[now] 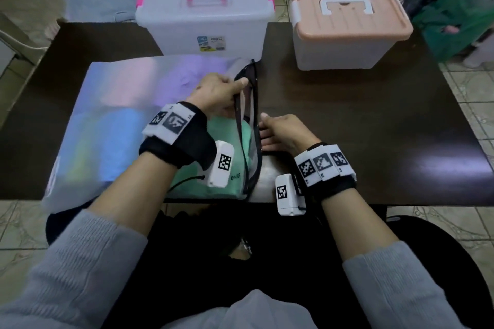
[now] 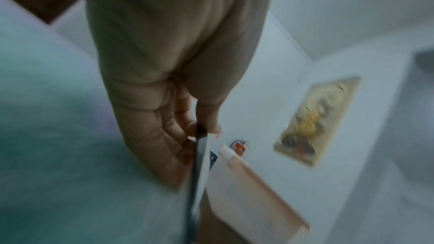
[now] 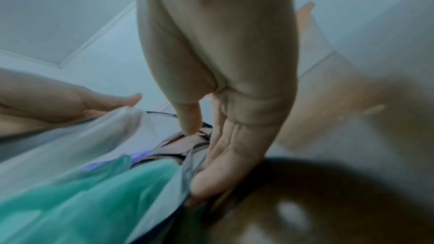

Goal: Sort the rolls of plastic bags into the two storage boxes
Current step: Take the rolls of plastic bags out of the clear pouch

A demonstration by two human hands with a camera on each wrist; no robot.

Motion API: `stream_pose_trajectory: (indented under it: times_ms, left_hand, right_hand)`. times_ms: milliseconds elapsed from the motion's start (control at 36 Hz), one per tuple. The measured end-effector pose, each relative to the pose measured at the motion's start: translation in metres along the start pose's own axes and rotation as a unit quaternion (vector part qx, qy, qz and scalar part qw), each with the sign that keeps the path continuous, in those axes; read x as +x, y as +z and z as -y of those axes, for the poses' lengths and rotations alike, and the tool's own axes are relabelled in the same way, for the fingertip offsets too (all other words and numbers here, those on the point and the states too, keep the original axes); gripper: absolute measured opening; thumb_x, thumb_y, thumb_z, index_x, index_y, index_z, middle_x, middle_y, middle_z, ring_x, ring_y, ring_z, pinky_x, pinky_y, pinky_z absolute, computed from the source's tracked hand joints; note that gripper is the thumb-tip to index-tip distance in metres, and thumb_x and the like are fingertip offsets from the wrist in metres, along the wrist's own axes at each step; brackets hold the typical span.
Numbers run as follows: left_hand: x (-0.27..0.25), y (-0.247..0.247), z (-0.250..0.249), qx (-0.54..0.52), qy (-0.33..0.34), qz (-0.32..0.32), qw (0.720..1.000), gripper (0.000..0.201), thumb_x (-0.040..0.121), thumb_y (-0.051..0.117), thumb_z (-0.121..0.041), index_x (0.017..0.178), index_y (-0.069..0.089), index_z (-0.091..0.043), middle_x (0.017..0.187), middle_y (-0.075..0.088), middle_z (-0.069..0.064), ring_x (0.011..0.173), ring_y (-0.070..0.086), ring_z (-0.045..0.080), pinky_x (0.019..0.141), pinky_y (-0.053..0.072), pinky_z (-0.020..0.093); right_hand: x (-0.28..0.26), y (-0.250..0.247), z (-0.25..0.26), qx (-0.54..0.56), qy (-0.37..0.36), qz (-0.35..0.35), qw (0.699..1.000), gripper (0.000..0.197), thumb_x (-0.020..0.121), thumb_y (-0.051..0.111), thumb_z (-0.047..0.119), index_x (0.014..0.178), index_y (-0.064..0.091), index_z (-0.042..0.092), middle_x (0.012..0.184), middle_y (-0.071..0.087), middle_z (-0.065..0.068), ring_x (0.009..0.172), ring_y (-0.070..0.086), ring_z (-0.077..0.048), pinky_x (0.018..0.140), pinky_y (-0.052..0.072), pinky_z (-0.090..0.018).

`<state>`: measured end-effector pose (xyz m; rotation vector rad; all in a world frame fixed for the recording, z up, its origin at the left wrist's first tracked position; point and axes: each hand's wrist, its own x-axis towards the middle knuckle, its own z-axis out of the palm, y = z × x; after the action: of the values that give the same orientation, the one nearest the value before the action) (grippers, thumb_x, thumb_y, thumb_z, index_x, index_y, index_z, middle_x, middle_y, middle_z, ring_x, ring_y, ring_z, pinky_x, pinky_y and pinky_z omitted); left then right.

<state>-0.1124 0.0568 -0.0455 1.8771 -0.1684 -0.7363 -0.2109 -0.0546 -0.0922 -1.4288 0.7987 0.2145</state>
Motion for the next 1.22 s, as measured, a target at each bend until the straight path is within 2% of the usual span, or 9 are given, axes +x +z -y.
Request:
stream_pose_trajectory:
  times_ms: [111,250,361,472,556,694,861,1000,1222]
  left_hand:
    - [-0.010,-0.018,0.003,-0.173,-0.068,0.040,0.982,0.035,0.102,0.037,-0.032,0.081,0.056,-0.012,0.073,0.063,0.001,0.066,0.061,0.012,0.051,0.054,0.019]
    - [-0.020,-0.029,-0.008,-0.312,-0.081,0.096,0.942,0.074,0.099,0.018,-0.051,0.060,0.062,-0.007,0.037,0.051,0.000,0.026,0.047,0.009,0.028,0.031,0.011]
    - [-0.009,-0.043,-0.004,-0.320,-0.090,0.083,0.940,0.059,0.092,0.023,-0.066,0.065,0.047,-0.020,0.040,0.030,-0.010,0.031,0.026,0.006,0.035,0.018,0.016]
    - [-0.005,-0.041,-0.002,-0.340,-0.084,0.098,0.932,0.057,0.090,0.026,-0.069,0.066,0.048,-0.021,0.045,0.034,-0.008,0.038,0.019,0.007,0.044,0.011,0.018]
    - [-0.003,-0.026,-0.003,-0.352,-0.065,0.104,0.928,0.068,0.091,0.027,-0.065,0.070,0.067,-0.014,0.054,0.052,-0.006,0.038,0.039,0.005,0.035,0.023,0.014]
    - [-0.002,0.018,-0.012,-0.392,-0.070,0.128,0.908,0.075,0.086,0.038,-0.066,0.130,0.053,-0.008,0.124,0.053,0.008,0.103,0.054,0.023,0.080,0.050,0.029]
    - [-0.008,0.069,-0.026,-0.427,-0.057,0.162,0.888,0.068,0.093,0.033,-0.056,0.134,0.050,-0.004,0.141,0.046,0.016,0.124,0.049,0.029,0.104,0.040,0.038]
    - [-0.006,0.091,-0.029,-0.410,-0.055,0.187,0.891,0.067,0.093,0.035,-0.055,0.133,0.050,-0.003,0.137,0.049,0.016,0.117,0.052,0.028,0.103,0.041,0.036]
    - [0.000,0.097,-0.024,-0.364,-0.060,0.182,0.911,0.056,0.094,0.038,-0.052,0.113,0.062,-0.005,0.108,0.061,0.011,0.091,0.062,0.022,0.079,0.052,0.028]
  right_hand:
    - [0.005,0.011,-0.002,-0.033,-0.036,-0.027,0.998,0.024,0.093,0.058,0.018,0.070,0.058,0.016,0.065,0.054,-0.003,0.048,0.050,-0.010,0.039,0.044,-0.017]
    - [0.004,0.002,0.000,0.052,0.009,-0.011,0.999,0.024,0.095,0.052,0.004,0.071,0.056,0.008,0.055,0.058,-0.003,0.038,0.054,-0.006,0.038,0.047,-0.016]
    - [0.002,-0.006,0.001,0.073,0.035,-0.016,0.997,0.026,0.096,0.050,0.005,0.071,0.056,0.010,0.047,0.058,0.004,0.035,0.053,-0.003,0.037,0.044,-0.013]
    - [0.000,-0.028,0.002,0.082,0.042,-0.034,0.995,0.027,0.097,0.049,0.006,0.071,0.057,0.011,0.045,0.058,0.006,0.037,0.053,-0.002,0.038,0.045,-0.014]
    - [-0.006,-0.051,0.005,0.101,0.043,-0.042,0.993,0.029,0.099,0.043,0.006,0.073,0.054,0.010,0.038,0.054,0.007,0.031,0.050,0.000,0.037,0.044,-0.012]
    - [-0.014,-0.094,0.009,0.072,0.038,-0.106,0.991,0.029,0.099,0.046,0.007,0.071,0.052,0.010,0.045,0.055,0.004,0.032,0.047,-0.002,0.038,0.045,-0.012]
    - [-0.019,-0.140,0.006,0.019,0.054,-0.161,0.985,0.030,0.097,0.049,0.009,0.067,0.052,0.009,0.034,0.050,0.007,0.028,0.046,-0.001,0.035,0.043,-0.011]
    - [-0.022,-0.163,0.003,-0.030,0.100,-0.163,0.981,0.029,0.098,0.048,0.013,0.070,0.052,0.009,0.064,0.052,-0.003,0.057,0.051,-0.012,0.051,0.049,-0.019]
    - [-0.023,-0.166,0.011,-0.275,0.106,-0.187,0.937,0.026,0.093,0.056,0.015,0.072,0.057,0.000,0.066,0.061,-0.010,0.058,0.055,-0.018,0.051,0.047,-0.018]
